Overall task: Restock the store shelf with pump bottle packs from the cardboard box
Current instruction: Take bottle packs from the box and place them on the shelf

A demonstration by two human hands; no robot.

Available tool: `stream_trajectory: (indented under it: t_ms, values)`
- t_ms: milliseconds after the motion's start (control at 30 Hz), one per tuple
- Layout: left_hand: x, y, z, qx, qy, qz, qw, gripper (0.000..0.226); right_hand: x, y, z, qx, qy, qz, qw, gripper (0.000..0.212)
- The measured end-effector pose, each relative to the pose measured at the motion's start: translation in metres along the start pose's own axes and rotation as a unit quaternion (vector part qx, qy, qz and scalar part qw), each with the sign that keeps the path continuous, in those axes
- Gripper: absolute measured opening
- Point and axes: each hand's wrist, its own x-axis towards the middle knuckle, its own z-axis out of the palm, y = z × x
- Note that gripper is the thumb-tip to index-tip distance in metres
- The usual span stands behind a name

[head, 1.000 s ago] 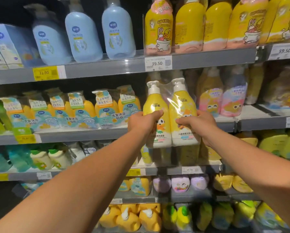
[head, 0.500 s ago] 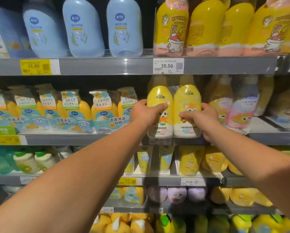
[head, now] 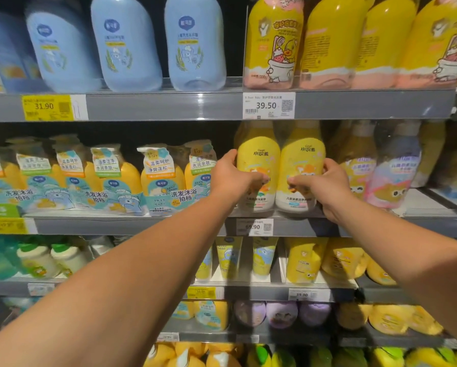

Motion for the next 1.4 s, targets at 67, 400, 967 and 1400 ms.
stream_trajectory:
  t_ms: [67, 400, 967, 1400]
  values:
    - [0.000, -0.004, 0.002, -0.004, 0.008, 0.011, 1.000, 0.059, 0.003, 0.003, 0.001, 0.000, 0.003, -0.004, 1.000, 0.055]
    - [-0.002, -0.014, 0.001, -0.060, -0.018, 0.035, 0.997, 0.055, -0.001, 0.006, 0.005, 0.027, -0.007, -0.011, 1.000, 0.057]
    - [0.005, -0.020, 0.005, -0.106, -0.027, 0.010, 0.994, 0.051, 0.010, 0.010, 0.011, 0.030, -0.011, -0.014, 0.999, 0.057]
    - [0.008, -0.026, 0.011, -0.100, -0.027, 0.008, 0.995, 0.046, 0.024, 0.020, 0.014, 0.007, -0.002, -0.004, 1.000, 0.057]
